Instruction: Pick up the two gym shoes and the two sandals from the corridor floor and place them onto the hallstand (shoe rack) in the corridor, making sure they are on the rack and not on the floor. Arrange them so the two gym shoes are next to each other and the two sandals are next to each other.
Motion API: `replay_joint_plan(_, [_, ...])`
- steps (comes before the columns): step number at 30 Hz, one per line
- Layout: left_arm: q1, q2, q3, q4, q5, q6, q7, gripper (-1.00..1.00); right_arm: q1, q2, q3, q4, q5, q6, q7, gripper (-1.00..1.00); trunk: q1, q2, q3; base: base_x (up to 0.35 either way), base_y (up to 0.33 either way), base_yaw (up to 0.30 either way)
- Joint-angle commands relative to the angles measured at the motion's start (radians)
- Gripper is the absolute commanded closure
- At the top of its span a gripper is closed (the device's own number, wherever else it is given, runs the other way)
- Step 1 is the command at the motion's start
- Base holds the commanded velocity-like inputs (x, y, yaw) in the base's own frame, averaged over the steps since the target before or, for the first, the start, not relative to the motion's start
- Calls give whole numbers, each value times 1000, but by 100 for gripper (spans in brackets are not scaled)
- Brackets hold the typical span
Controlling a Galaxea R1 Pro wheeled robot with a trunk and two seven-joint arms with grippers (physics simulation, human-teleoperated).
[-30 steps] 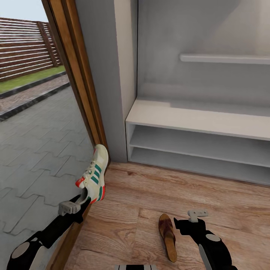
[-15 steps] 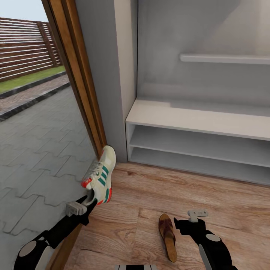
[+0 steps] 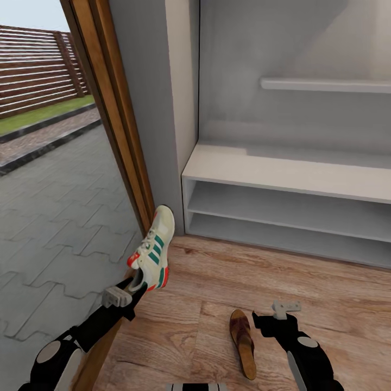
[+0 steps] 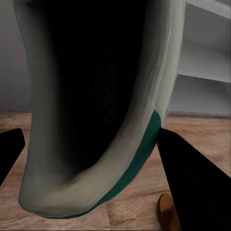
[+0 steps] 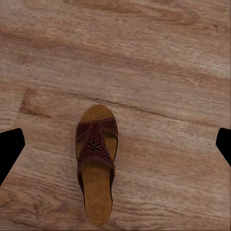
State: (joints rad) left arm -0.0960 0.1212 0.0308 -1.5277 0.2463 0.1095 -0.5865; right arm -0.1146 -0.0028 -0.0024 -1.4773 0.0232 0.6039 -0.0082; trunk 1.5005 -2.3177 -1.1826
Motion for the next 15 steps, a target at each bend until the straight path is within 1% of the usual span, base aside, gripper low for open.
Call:
replay_joint_plan(1, [5, 0, 7, -1, 12, 10, -6, 100, 5, 0, 5, -7, 3, 11, -1, -100, 0, 0, -1, 0, 0, 0])
replay_joint_plan(4, [19, 0, 19, -1, 13, 9, -6, 100, 11, 0, 9, -24, 3, 28, -1, -100, 0, 0, -1, 0, 0, 0])
replay_joint_plan(15, [24, 0, 22, -2, 13, 9, -7, 100, 13, 1, 11, -73, 4, 84, -1, -100, 0, 0, -1, 0, 0, 0])
